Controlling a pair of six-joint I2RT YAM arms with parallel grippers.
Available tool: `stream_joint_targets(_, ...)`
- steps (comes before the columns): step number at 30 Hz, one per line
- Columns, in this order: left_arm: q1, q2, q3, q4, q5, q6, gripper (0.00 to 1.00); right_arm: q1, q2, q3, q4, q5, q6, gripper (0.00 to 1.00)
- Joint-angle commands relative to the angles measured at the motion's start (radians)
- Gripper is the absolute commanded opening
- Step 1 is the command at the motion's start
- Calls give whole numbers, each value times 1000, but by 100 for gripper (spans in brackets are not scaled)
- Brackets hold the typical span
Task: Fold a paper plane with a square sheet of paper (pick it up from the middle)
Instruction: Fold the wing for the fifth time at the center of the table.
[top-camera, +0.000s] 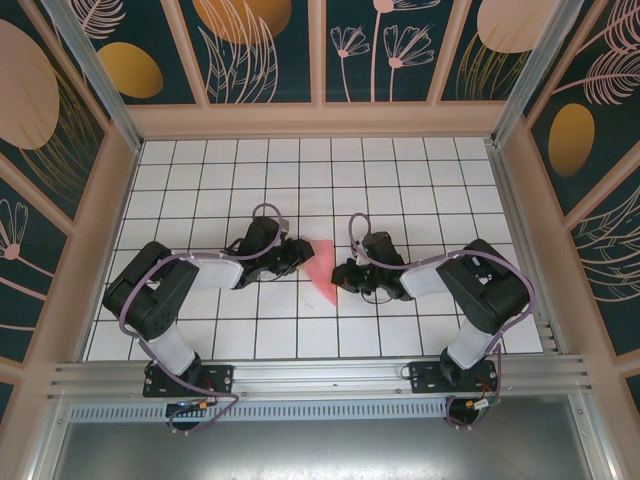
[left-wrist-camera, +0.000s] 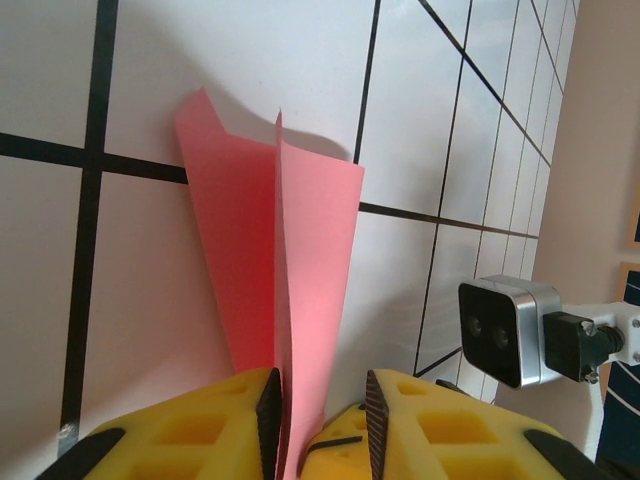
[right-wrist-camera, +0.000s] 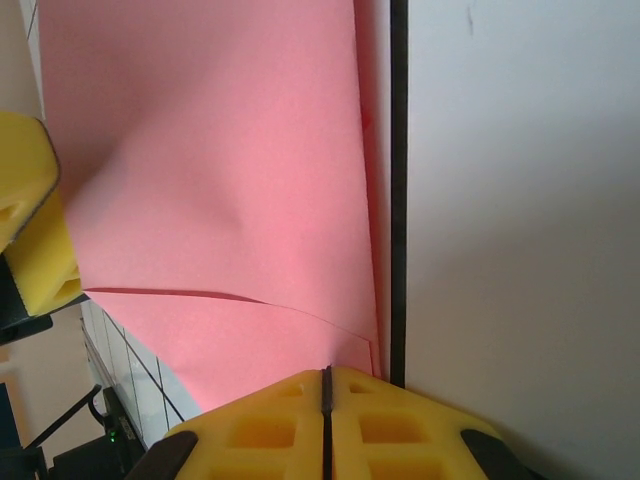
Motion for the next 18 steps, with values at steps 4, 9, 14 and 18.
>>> stream_joint_targets(4, 20, 45, 15, 50, 67, -4, 32, -11, 41, -21, -70, 53, -23, 10)
stream_joint_targets(9, 47, 68, 12, 71, 106, -12, 34, -13, 38, -13, -76, 55, -24, 11)
stream_joint_targets(14, 52, 73, 31, 24, 103, 15, 36, -13, 39, -3, -82, 55, -28, 11)
stream_joint_targets(18, 52, 68, 35, -8, 90, 38, 30, -12, 42, 5, -84, 53, -28, 11)
